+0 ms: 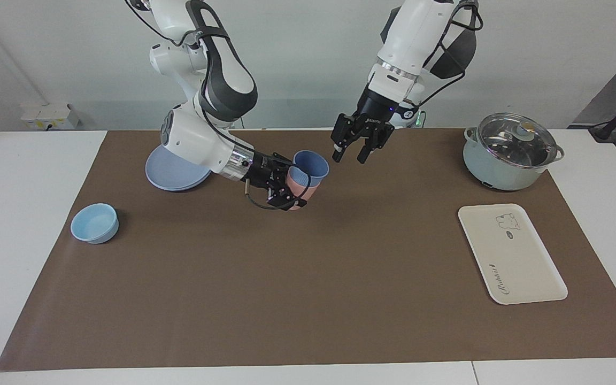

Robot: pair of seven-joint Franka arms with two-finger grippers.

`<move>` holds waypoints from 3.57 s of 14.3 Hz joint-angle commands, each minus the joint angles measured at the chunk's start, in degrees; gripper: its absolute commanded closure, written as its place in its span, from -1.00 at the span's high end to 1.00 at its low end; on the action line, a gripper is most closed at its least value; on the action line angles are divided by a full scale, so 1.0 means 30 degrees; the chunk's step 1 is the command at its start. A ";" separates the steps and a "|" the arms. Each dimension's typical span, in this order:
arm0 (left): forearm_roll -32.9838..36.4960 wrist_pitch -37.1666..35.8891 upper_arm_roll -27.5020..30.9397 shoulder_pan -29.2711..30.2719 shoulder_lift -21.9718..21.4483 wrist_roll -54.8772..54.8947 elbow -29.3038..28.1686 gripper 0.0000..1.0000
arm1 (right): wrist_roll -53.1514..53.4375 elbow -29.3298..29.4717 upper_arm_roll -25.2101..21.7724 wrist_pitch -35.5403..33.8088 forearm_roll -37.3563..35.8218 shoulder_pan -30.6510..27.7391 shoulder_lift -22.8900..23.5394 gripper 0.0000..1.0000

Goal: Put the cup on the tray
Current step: 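Grasp the blue inner cup with the left gripper and pull it out, then carry the blue cup over the tray with the left gripper, then lower the blue cup onto the tray and open the left gripper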

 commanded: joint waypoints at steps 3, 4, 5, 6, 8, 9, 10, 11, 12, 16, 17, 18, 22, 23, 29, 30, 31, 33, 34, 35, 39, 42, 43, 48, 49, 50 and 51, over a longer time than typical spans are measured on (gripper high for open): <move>0.0050 0.0601 0.0338 -0.0599 0.0437 -0.0419 0.0076 -0.38 | 0.0352 -0.0048 0.0015 0.0275 0.0508 0.0012 -0.0233 -1.00; 0.0021 0.0455 0.0338 -0.0599 0.0466 -0.0448 0.0251 -0.60 | 0.0381 -0.0020 0.0015 0.0275 0.0508 -0.0016 -0.0233 -1.00; 0.0049 0.0251 0.0338 -0.0599 0.0467 -0.0652 0.0369 -0.78 | 0.0381 -0.0019 0.0015 0.0275 0.0508 -0.0017 -0.0233 -1.00; 0.0050 0.0132 0.0367 -0.0599 0.0467 -0.0799 0.0399 -1.00 | 0.0352 -0.0019 0.0015 0.0275 0.0508 -0.0017 -0.0233 -1.00; 0.0079 0.0044 0.0367 -0.0540 0.0467 -0.0770 0.0603 -1.00 | 0.0352 -0.0019 0.0015 0.0275 0.0508 -0.0017 -0.0233 -1.00; 0.0079 -0.0363 0.0367 -0.0511 0.0496 -0.0771 0.0807 -1.00 | 0.0352 -0.0019 0.0015 0.0275 0.0479 -0.0017 -0.0233 -1.00; 0.0079 -0.0686 0.0367 -0.0395 0.0496 -0.0771 0.1012 -1.00 | 0.0410 -0.0019 0.0015 0.0275 0.0508 -0.0046 -0.0262 -1.00; 0.0079 -0.0921 0.0367 -0.0278 0.0438 -0.0742 0.1159 -1.00 | 0.0643 0.0010 0.0015 0.0246 0.0508 -0.0191 -0.0292 -1.00; 0.0079 -0.1677 0.0454 -0.0276 0.0176 -0.0741 0.1335 -1.00 | 0.0993 0.0039 0.0015 0.0217 0.0508 -0.0250 -0.0350 -1.00; 0.0050 -0.6534 0.0631 0.1065 -0.1347 -0.0479 0.3525 -1.00 | 0.1289 0.0069 -0.0014 0.0246 0.0537 -0.0367 -0.0409 -1.00; 0.0079 -0.8085 0.0660 0.1680 -0.1379 -0.0362 0.4491 -1.00 | 0.1289 0.0040 -0.0044 0.0217 0.0566 -0.0513 -0.0438 -1.00; 0.0137 -0.9464 0.0689 0.2238 -0.1350 -0.0071 0.5313 -1.00 | 0.1231 -0.0164 -0.0015 0.0246 0.0828 -0.0921 -0.0496 -1.00; 0.0079 -1.0741 0.0573 0.5896 -0.2225 0.5016 0.3983 -1.00 | 0.0822 -0.0545 -0.0044 -0.0424 0.3051 -0.3172 -0.0527 -1.00; 0.0079 -1.0332 0.0573 0.6891 -0.2548 0.6422 0.3219 -1.00 | 0.0560 -0.0634 -0.0044 -0.1211 0.3231 -0.3906 -0.0439 -1.00; 0.0079 -0.4388 0.0573 1.3131 -0.0891 1.4863 -0.0979 -1.00 | -0.3890 -0.2187 -0.0044 -0.3850 0.3905 -0.7159 0.0378 -1.00; 0.0050 -0.3568 0.0573 1.3896 0.0018 1.5976 -0.0920 -1.00 | -0.4940 -0.2216 -0.0044 -0.4348 0.3907 -0.7629 0.0730 -1.00; 0.0050 -0.2574 0.0573 1.4744 0.1013 1.6944 -0.1006 -1.00 | -0.6169 -0.2217 -0.0044 -0.4730 0.3907 -0.8069 0.1227 -1.00; 0.0020 -0.0958 0.0543 1.5718 0.2630 1.7597 -0.1065 -1.00 | -0.8252 -0.2013 -0.0044 -0.5317 0.3907 -0.9035 0.2718 -1.00; -0.0009 -0.0518 0.0543 1.5662 0.2722 1.7627 -0.1327 -1.00 | -0.8580 -0.1983 -0.0044 -0.5291 0.3907 -0.9243 0.3103 -1.00; -0.0009 -0.0078 0.0543 1.5864 0.2781 1.7657 -0.1619 -1.00 | -0.8729 -0.1982 -0.0073 -0.5320 0.3878 -0.9303 0.3310 -1.00; -0.0185 0.1477 0.0543 1.6130 0.2577 1.7803 -0.3671 -1.00 | -1.0281 -0.1398 -0.0073 -0.5846 0.3498 -1.0446 0.4483 -1.00; -0.0185 0.1567 0.0543 1.6014 0.2576 1.8210 -0.3790 -0.30 | -1.0693 -0.0986 -0.0073 -0.5965 0.3174 -1.0768 0.5157 -1.00; -0.0185 0.1625 0.0543 1.5897 0.2576 1.8272 -0.3761 0.99 | -1.0751 -0.1073 -0.0073 -0.5907 0.3261 -1.0740 0.5186 -1.00; 0.0136 -0.0735 0.0456 1.5808 0.1936 1.8214 -0.1688 1.00 | -1.3200 -0.1890 -0.0044 -0.5936 0.3467 -1.0565 0.4953 -1.00; 0.0688 -0.2488 0.0397 1.5721 0.1787 1.8127 -0.0608 1.00 | -1.4024 -0.2126 -0.0044 -0.5848 0.3525 -1.0506 0.4894 0.12; 0.2057 -0.4420 0.0368 1.5169 0.1640 1.8126 0.0679 1.00 | -1.4207 -0.2158 -0.0073 -0.5674 0.3526 -1.0447 0.4894 0.44; 0.3173 -0.5860 0.0338 1.4525 0.1494 1.8039 0.1533 1.00 | -1.4209 -0.2187 -0.0073 -0.5672 0.3526 -1.0446 0.4865 0.55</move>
